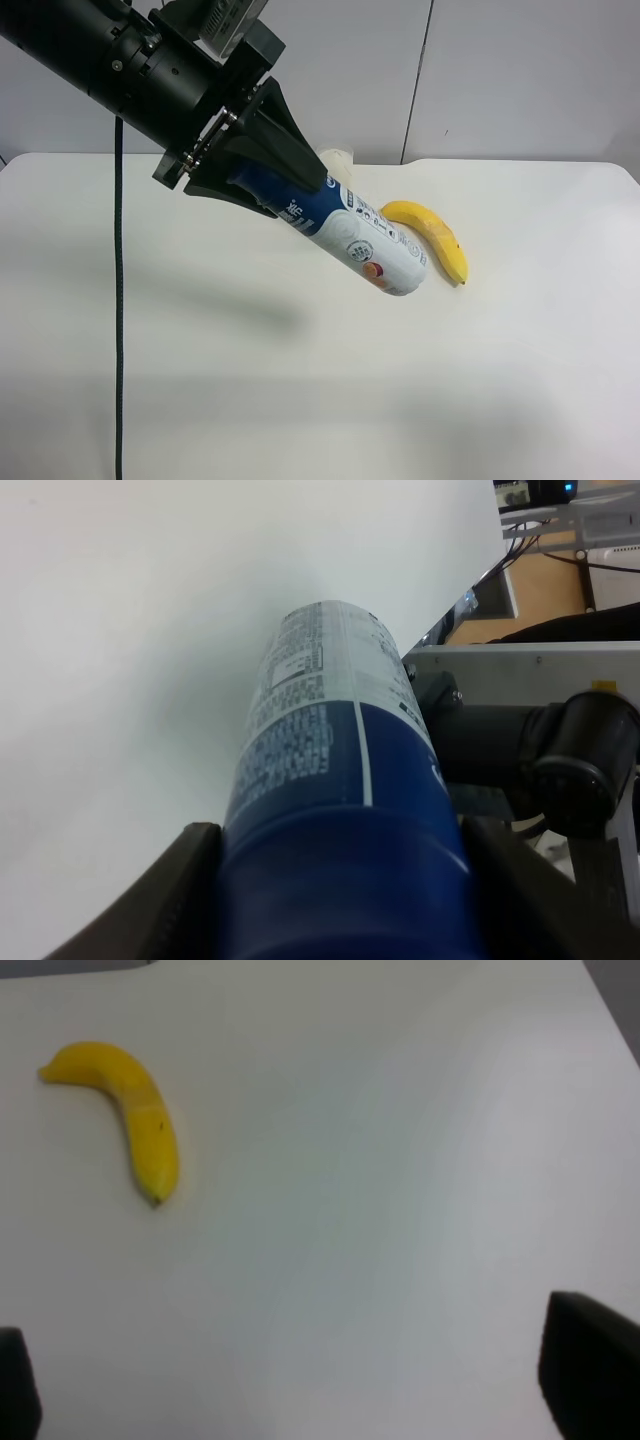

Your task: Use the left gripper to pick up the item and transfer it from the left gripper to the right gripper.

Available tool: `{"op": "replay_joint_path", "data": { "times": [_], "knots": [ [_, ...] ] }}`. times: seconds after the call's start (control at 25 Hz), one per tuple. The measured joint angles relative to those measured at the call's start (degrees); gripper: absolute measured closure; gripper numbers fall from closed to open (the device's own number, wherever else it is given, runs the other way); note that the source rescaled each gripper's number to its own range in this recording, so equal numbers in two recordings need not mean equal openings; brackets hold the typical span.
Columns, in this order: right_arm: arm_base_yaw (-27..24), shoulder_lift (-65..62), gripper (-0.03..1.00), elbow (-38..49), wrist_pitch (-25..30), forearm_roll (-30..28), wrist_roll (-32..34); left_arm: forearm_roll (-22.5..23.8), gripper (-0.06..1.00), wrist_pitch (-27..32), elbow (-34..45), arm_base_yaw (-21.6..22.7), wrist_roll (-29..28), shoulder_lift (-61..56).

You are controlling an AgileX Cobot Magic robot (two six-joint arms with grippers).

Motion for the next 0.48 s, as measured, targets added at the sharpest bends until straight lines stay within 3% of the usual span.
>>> {"op": "replay_joint_path", "data": {
  "times": [0.48],
  "knots": [
    [0.00, 0.00, -0.03, 0.00, 0.00, 0.00, 0.00, -0.14, 0.94, 0.23, 0.00, 0.00, 0.06, 0.00]
  ]
}}
